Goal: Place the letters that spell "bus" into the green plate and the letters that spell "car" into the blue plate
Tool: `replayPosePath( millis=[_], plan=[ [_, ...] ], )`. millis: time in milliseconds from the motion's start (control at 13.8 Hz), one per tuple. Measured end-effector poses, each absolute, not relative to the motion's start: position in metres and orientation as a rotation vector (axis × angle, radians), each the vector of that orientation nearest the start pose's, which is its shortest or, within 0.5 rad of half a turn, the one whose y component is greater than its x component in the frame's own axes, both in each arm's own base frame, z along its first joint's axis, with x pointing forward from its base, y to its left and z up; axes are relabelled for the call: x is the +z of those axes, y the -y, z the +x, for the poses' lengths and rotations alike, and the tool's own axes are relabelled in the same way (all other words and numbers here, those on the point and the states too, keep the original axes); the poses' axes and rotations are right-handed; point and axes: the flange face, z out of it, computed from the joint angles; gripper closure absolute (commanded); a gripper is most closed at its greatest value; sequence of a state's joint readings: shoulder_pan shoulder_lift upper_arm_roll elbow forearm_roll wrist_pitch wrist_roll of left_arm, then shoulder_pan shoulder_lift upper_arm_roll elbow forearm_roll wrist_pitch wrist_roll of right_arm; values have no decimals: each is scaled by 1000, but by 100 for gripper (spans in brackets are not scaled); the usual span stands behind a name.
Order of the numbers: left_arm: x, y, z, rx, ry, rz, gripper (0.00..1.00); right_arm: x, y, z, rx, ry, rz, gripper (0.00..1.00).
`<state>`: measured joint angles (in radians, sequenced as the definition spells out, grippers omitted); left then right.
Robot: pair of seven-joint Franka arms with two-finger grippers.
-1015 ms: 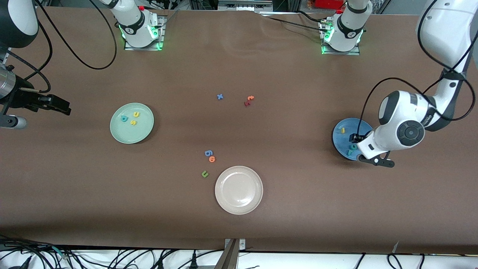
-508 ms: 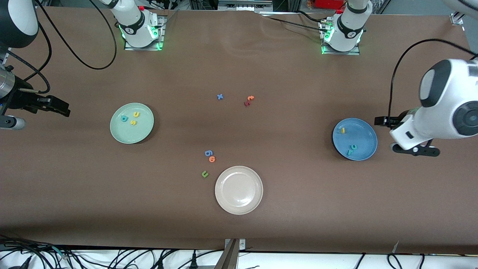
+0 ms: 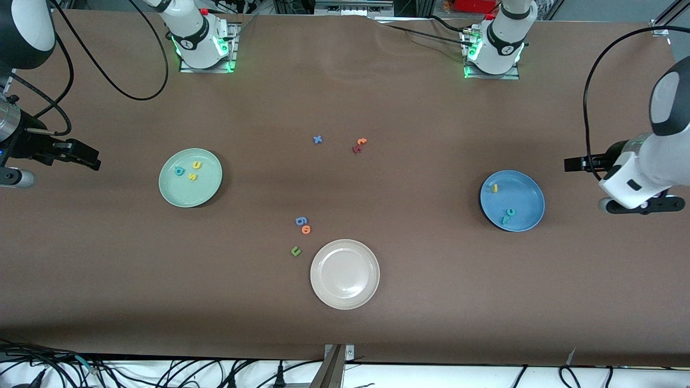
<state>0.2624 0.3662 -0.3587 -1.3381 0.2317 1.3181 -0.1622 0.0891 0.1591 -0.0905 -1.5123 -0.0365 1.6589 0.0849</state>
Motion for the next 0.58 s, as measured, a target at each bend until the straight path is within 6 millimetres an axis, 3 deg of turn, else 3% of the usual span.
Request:
replayPosePath(
  millis=[290, 580],
  plan=[
    [537, -13, 614, 440, 201, -3012, 0, 569, 0, 610, -1, -132, -3184, 0],
    [549, -24, 594, 348, 289, -3092, 0, 569, -1, 610, -12, -133, -3172, 0]
  ],
)
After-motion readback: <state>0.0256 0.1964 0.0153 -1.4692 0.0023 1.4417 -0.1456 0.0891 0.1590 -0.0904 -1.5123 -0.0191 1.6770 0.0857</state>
